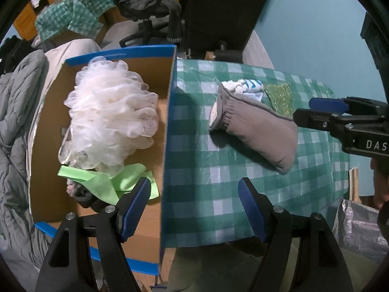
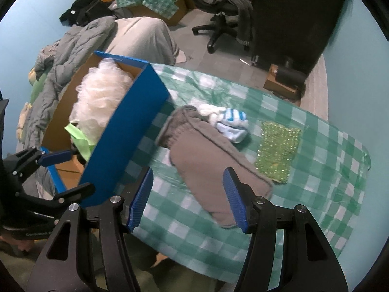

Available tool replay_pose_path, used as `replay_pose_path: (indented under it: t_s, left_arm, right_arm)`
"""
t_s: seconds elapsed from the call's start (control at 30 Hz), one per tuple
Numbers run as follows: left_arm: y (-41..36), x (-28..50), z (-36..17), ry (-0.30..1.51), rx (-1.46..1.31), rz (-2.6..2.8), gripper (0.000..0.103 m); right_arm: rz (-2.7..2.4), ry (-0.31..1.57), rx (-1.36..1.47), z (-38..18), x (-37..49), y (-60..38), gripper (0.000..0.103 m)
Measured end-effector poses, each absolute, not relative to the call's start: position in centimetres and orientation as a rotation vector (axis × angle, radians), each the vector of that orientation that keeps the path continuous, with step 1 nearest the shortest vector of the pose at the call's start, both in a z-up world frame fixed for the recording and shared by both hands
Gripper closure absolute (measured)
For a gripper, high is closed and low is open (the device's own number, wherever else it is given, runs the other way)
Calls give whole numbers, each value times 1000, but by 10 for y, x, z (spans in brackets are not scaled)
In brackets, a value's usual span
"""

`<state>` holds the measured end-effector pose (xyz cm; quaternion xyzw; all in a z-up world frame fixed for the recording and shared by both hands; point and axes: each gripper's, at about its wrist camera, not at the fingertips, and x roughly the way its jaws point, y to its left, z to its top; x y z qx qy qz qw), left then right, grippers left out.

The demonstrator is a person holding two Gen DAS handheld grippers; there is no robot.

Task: Organize soft objects
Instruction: 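Move both tools back over the grey fleece sock on the table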

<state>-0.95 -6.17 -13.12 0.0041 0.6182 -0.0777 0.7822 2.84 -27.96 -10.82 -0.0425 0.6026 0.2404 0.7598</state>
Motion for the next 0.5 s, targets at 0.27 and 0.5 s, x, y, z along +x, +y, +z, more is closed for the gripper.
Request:
replay_pose_path:
  t_s: [0.27, 0.5]
  left_arm:
    - [-80, -4, -149, 1368, 1, -152, 27]
    - [-86, -2, -170, 1413, -28, -125, 27]
  right_arm:
    - [530, 1362, -131, -133, 32, -294, 44]
    - [567, 1397, -179, -158, 26, -284, 44]
